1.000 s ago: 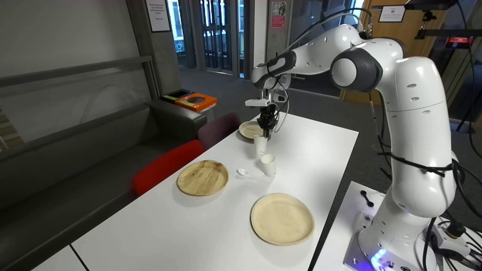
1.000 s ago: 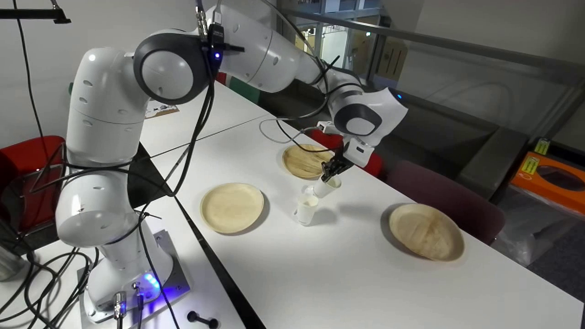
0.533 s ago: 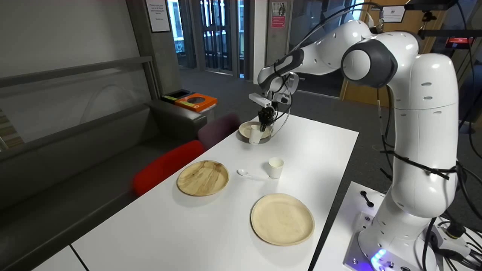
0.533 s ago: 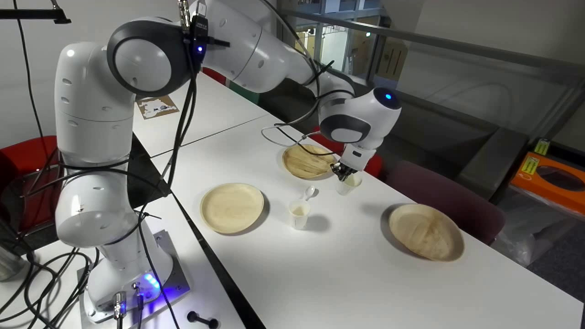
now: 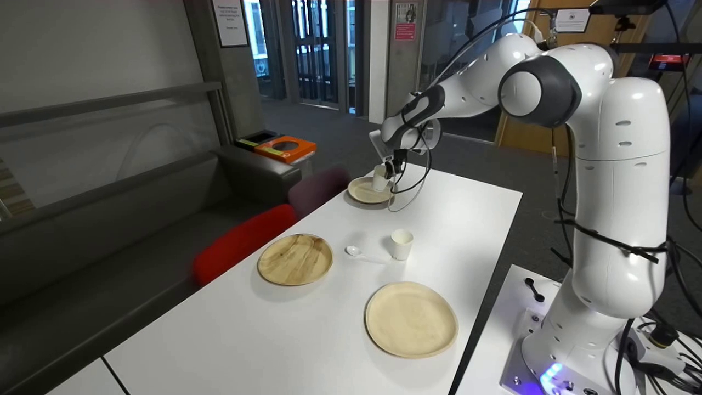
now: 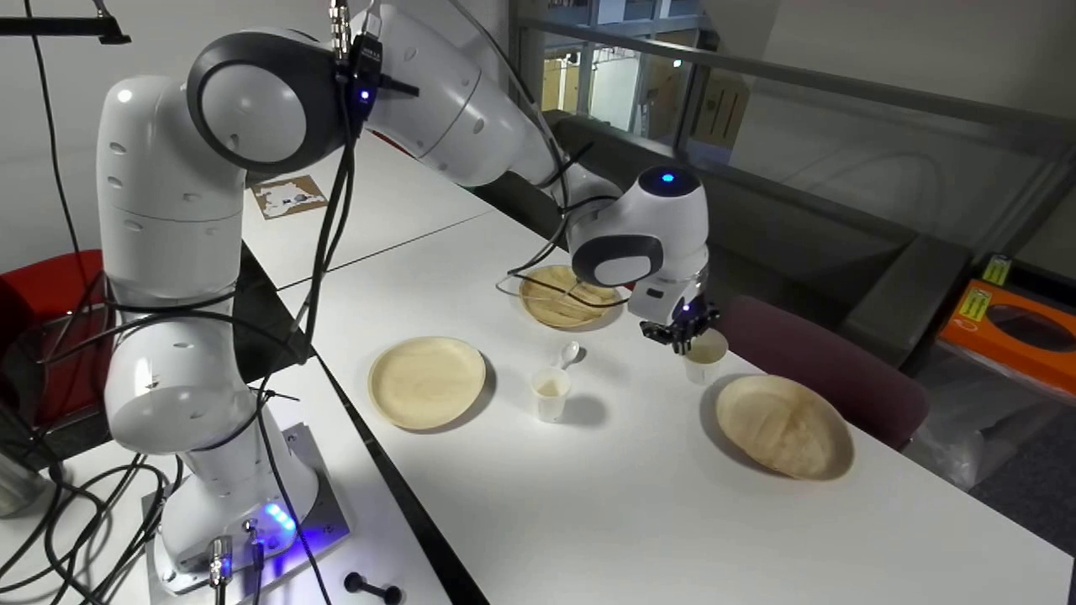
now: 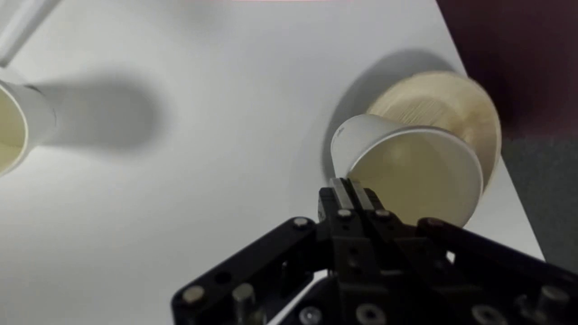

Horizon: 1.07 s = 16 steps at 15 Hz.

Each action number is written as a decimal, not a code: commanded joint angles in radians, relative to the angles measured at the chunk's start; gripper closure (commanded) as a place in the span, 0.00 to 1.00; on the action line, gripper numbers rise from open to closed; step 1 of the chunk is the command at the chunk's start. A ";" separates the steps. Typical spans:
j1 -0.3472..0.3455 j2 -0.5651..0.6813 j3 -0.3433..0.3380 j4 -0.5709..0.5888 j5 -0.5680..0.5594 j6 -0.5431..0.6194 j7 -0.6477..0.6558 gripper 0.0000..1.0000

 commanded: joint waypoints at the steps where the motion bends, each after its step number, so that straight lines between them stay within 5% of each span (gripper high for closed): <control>1: 0.061 -0.009 -0.087 -0.015 -0.229 -0.139 0.170 0.99; 4: 0.055 -0.005 -0.076 0.007 -0.339 -0.296 0.209 0.99; 8: 0.045 0.064 -0.066 0.087 -0.401 -0.283 0.252 0.99; 16: -0.001 0.230 0.003 0.286 -0.317 -0.356 0.204 0.99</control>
